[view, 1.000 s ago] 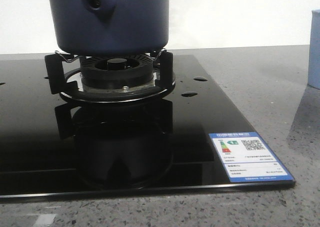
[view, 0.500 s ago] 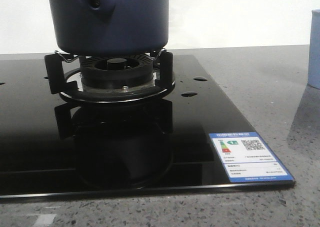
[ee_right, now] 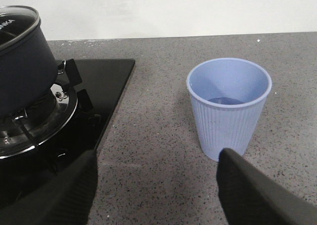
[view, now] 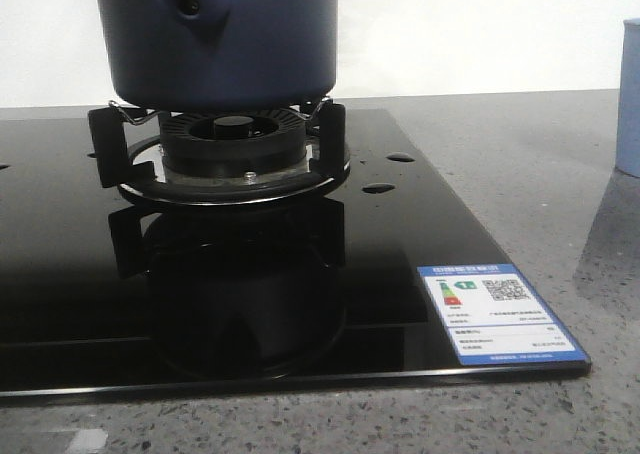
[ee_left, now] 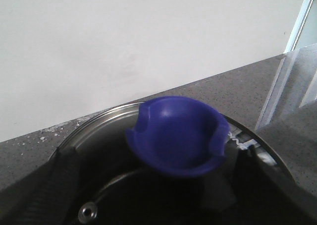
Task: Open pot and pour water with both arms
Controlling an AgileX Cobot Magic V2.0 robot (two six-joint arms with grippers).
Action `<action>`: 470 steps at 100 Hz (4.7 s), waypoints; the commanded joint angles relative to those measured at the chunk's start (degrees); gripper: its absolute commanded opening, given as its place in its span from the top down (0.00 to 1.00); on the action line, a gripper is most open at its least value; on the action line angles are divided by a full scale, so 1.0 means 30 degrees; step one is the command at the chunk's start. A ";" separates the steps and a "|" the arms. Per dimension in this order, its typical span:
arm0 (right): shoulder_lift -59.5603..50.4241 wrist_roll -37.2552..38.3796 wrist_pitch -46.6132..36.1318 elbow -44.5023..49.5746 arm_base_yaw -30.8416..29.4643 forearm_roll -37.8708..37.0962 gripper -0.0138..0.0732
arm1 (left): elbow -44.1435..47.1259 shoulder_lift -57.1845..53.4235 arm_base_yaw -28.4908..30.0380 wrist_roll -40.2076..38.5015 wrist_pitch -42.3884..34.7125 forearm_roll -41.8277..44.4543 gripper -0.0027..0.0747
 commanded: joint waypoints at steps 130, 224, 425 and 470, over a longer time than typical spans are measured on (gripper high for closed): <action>0.0224 -0.0267 -0.1260 -0.0670 -0.0001 -0.0060 0.31 | -0.1466 0.2133 -0.0965 0.0030 -0.4070 0.0101 0.21; 0.0255 -0.0267 -0.2274 0.0247 -0.0001 -0.2274 0.31 | -0.1466 -0.1737 0.0477 0.0030 -0.4534 0.0101 0.50; 1.6054 -0.0229 -2.3692 0.2339 0.0003 -0.2217 0.49 | -0.1466 -0.4889 0.3190 0.0030 -0.2012 0.0151 0.50; 1.1177 -0.0229 -1.0223 -0.5360 0.1561 -0.5272 0.49 | -0.1466 -0.4854 0.3190 0.0030 -0.2012 0.0535 0.50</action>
